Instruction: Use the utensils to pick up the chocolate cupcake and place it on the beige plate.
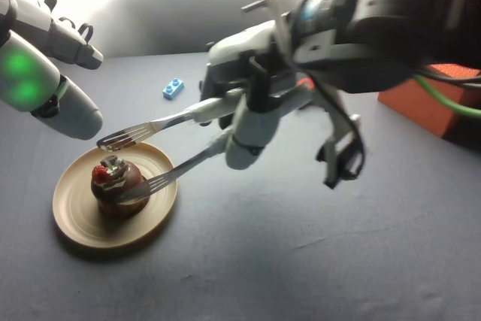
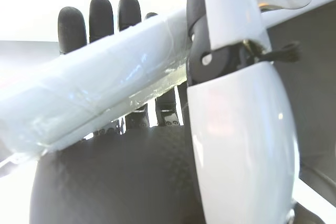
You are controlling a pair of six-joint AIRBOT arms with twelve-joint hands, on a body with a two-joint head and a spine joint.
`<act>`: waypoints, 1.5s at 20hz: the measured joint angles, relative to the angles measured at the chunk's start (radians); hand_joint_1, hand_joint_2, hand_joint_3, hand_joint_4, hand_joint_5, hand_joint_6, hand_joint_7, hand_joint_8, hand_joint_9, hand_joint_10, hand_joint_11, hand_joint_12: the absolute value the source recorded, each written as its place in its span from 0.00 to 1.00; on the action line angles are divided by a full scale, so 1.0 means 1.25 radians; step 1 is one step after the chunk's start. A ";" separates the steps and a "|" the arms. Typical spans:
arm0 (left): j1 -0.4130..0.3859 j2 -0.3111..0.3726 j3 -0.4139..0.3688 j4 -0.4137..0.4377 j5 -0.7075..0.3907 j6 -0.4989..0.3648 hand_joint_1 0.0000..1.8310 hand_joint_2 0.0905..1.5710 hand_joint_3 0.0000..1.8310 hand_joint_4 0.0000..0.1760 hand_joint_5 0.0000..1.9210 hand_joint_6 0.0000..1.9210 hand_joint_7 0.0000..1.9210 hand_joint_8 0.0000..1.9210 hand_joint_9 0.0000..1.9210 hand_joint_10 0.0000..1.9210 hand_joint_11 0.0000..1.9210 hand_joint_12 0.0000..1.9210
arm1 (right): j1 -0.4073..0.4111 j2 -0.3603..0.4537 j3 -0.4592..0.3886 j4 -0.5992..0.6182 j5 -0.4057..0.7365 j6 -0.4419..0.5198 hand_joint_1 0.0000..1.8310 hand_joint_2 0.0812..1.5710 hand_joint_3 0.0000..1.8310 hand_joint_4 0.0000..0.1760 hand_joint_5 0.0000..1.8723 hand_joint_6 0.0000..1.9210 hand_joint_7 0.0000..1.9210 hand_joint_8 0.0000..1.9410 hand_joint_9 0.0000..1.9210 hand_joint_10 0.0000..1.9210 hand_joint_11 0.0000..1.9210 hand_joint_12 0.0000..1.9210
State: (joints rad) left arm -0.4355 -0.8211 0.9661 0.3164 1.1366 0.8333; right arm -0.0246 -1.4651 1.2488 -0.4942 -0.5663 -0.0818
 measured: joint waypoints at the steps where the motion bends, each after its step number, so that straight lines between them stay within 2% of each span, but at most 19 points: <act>1: 0.000 0.000 0.000 -0.002 -0.001 0.000 0.11 0.69 0.00 0.00 0.02 0.00 0.04 0.00 0.04 0.00 0.00 0.09 | 0.002 0.030 -0.028 -0.001 0.000 0.000 0.59 0.63 0.00 0.00 0.36 0.00 0.38 0.06 0.27 0.37 0.17 0.67; 3: 0.000 0.000 0.000 0.000 0.000 0.000 0.11 0.69 0.00 0.00 0.02 0.00 0.04 0.00 0.04 0.00 0.00 0.09 | 0.002 0.090 -0.081 -0.002 0.005 -0.002 0.59 0.63 0.00 0.00 0.35 0.00 0.37 0.05 0.26 0.37 0.17 0.67; 6: 0.000 0.000 0.004 0.001 -0.001 0.000 0.12 0.69 0.00 0.00 0.03 0.00 0.06 0.00 0.05 0.00 0.00 0.13 | -0.021 0.179 -0.156 -0.020 0.056 -0.091 0.61 0.63 0.00 0.00 0.35 0.00 0.36 0.04 0.25 0.36 0.16 0.65; 7: 0.000 0.000 0.004 0.000 -0.001 0.000 0.12 0.69 0.00 0.00 0.03 0.00 0.06 0.00 0.05 0.00 0.00 0.14 | -0.038 0.199 -0.187 -0.112 0.066 -0.067 0.60 0.64 0.00 0.00 0.34 0.00 0.35 0.04 0.25 0.35 0.15 0.64; 9: 0.000 0.000 0.004 -0.001 -0.001 0.000 0.10 0.69 0.00 0.00 0.02 0.00 0.05 0.00 0.05 0.00 0.00 0.11 | -0.070 0.215 -0.220 -0.327 0.087 0.037 0.59 0.64 0.00 0.00 0.35 0.00 0.37 0.04 0.27 0.34 0.17 0.63; 10: 0.000 0.000 0.004 -0.001 -0.001 0.000 0.11 0.69 0.00 0.00 0.03 0.00 0.05 0.00 0.05 0.00 0.00 0.12 | -0.099 0.222 -0.231 -0.522 0.107 0.155 0.59 0.64 0.00 0.00 0.35 0.00 0.37 0.04 0.27 0.34 0.16 0.64; 12: 0.000 0.000 0.004 0.000 0.000 0.000 0.11 0.69 0.00 0.00 0.04 0.00 0.06 0.00 0.05 0.00 0.00 0.13 | -0.143 0.227 -0.233 -0.731 0.127 0.286 0.58 0.66 0.00 0.00 0.35 0.00 0.37 0.03 0.26 0.33 0.16 0.63; 15: 0.000 0.000 0.004 0.000 0.000 0.000 0.11 0.69 0.00 0.00 0.04 0.00 0.06 0.00 0.05 0.00 0.00 0.14 | -0.211 0.228 -0.233 -0.851 0.155 0.439 0.58 0.67 0.00 0.00 0.34 0.00 0.38 0.02 0.29 0.29 0.17 0.58; 17: 0.000 0.000 0.004 -0.001 -0.001 0.000 0.11 0.69 0.00 0.00 0.03 0.00 0.06 0.00 0.05 0.00 0.00 0.13 | -0.240 0.230 -0.234 -0.946 0.196 0.564 0.58 0.66 0.00 0.00 0.36 0.00 0.39 0.02 0.30 0.26 0.18 0.59; 19: 0.000 0.000 0.004 -0.001 -0.001 0.000 0.11 0.69 0.00 0.00 0.04 0.00 0.07 0.00 0.05 0.00 0.00 0.14 | -0.252 0.230 -0.234 -0.960 0.221 0.613 0.57 0.67 0.00 0.00 0.35 0.00 0.39 0.01 0.31 0.26 0.17 0.61; 21: 0.000 0.000 0.004 0.001 0.000 0.000 0.11 0.69 0.00 0.00 0.04 0.00 0.07 0.00 0.05 0.00 0.00 0.16 | -0.272 0.229 -0.236 -0.961 0.235 0.630 0.58 0.66 0.00 0.00 0.36 0.00 0.39 0.01 0.30 0.26 0.17 0.60; 30: 0.000 0.000 0.004 -0.001 -0.001 0.000 0.11 0.69 0.00 0.00 0.04 0.00 0.06 0.00 0.04 0.00 0.00 0.14 | -0.297 0.252 -0.236 -0.961 0.233 0.647 0.57 0.67 0.00 0.00 0.36 0.00 0.40 0.02 0.31 0.28 0.18 0.60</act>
State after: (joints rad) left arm -0.4355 -0.8207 0.9710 0.3153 1.1358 0.8330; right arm -0.3962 -1.1500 0.9543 -1.6955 -0.2752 0.7265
